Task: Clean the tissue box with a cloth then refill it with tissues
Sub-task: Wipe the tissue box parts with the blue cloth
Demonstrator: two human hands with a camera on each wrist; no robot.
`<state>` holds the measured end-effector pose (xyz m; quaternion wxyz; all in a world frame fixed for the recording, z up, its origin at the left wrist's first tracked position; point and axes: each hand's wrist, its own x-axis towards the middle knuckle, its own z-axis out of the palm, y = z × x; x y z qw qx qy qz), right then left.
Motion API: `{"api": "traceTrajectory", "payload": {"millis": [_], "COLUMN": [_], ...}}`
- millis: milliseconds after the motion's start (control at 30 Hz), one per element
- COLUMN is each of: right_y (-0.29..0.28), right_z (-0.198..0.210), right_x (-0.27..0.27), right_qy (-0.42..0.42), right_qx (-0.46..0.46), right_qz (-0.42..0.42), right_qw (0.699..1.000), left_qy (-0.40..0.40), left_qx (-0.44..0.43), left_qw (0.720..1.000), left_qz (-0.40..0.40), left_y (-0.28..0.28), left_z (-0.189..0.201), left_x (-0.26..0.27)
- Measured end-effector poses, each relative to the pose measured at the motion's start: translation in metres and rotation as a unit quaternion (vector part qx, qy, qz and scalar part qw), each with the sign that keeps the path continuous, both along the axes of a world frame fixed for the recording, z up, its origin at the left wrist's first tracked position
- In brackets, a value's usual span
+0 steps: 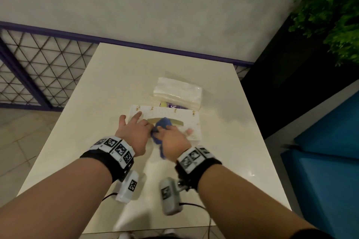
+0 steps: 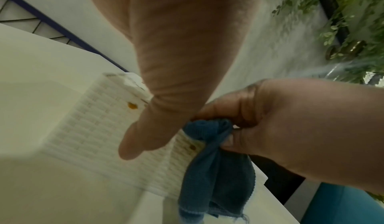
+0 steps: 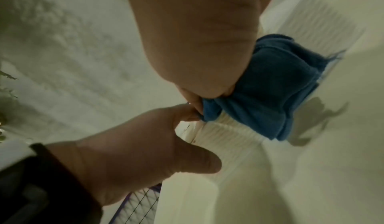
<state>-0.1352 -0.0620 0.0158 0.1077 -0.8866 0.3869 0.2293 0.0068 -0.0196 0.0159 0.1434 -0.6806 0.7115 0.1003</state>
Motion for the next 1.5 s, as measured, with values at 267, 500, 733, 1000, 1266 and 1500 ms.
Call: {"api": "traceTrajectory", "payload": {"millis": [267,500,733,1000,1266,1500], "right_y": [-0.022,0.01,0.001,-0.036,-0.036,-0.056], "right_z": [0.005,-0.007,0.016,0.075,-0.012,-0.005], "right_x": [-0.097,-0.045,-0.116,-0.101,-0.06,-0.044], "right_qy": [-0.035,-0.075,-0.096,-0.125,-0.013,-0.061], "right_qx": [0.016,-0.015,0.004,-0.104,0.075,0.029], "right_qz": [-0.139,-0.103,-0.195,-0.311,-0.226,-0.264], "right_qw": [0.99,0.992,0.976,0.936,0.971,0.962], "left_qy": [-0.016,-0.043,-0.046,0.052,0.016,0.032], "left_qx": [-0.005,-0.002,0.001,-0.068,-0.036,-0.018], "left_qw": [1.0,0.999,0.999,0.996,0.999,0.999], "left_qz": [0.007,0.01,0.029,0.007,0.025,0.022], "left_y": [0.002,0.005,0.007,-0.005,-0.023,-0.032], "left_z": [0.001,0.005,0.008,0.001,0.005,0.006], "left_x": [-0.006,-0.015,-0.022,-0.063,-0.062,-0.06]}}
